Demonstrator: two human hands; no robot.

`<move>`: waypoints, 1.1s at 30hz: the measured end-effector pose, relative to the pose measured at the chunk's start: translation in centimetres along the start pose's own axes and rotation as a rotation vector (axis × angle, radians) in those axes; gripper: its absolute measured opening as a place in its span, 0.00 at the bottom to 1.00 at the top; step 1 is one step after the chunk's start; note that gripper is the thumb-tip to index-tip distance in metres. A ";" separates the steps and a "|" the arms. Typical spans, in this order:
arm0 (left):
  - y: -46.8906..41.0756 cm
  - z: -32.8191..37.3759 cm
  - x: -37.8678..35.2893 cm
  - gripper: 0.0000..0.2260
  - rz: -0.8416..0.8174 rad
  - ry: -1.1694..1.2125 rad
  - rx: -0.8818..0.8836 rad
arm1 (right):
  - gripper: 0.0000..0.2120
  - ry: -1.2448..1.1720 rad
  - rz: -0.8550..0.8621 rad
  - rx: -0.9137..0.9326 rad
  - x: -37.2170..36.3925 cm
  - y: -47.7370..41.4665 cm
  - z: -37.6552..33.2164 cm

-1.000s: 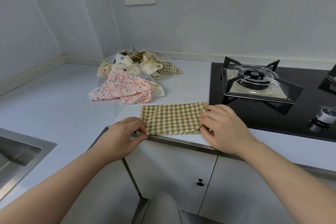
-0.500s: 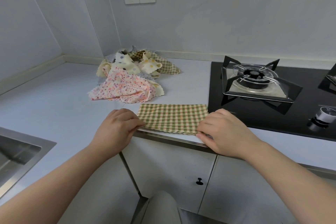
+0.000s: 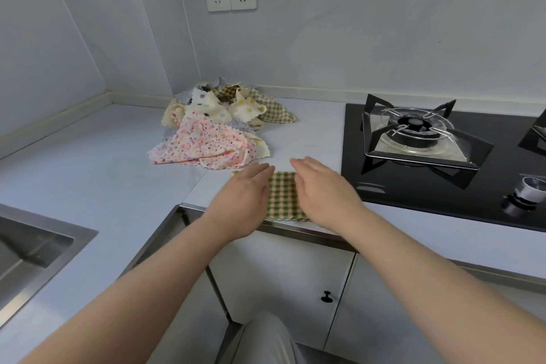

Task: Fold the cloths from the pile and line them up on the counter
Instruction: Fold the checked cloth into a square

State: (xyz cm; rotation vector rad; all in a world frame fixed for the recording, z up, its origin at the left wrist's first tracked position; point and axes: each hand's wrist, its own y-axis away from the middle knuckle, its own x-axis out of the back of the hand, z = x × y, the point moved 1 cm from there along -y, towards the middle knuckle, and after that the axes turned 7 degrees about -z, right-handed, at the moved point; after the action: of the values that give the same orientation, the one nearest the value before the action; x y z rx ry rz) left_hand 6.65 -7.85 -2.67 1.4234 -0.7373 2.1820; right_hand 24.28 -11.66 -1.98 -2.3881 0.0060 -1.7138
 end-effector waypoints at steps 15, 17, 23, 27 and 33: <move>-1.4 -3.4 -2.2 0.30 -0.349 -0.165 0.385 | 0.37 0.400 -0.402 -0.340 -2.0 -0.8 1.4; -1.3 -4.3 -1.8 0.30 -0.346 -0.171 0.422 | 0.37 0.442 -0.422 -0.365 -1.3 -0.5 1.9; -1.8 -4.7 -0.5 0.24 -0.354 -0.284 0.454 | 0.31 0.562 -0.445 -0.397 0.0 -0.4 2.3; -2.9 -4.7 0.7 0.16 -0.262 -0.409 0.428 | 0.24 0.568 -0.433 -0.362 0.8 -0.6 2.2; -3.7 -6.5 1.1 0.09 -0.036 -0.184 0.440 | 0.21 0.386 -0.275 -0.406 0.9 -1.4 3.0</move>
State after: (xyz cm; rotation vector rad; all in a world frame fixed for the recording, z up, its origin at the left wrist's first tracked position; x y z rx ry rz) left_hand 4.02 -0.74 -3.12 1.8533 -0.2897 2.2988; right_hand 27.23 -9.96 -1.79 -2.3566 0.0955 -2.4925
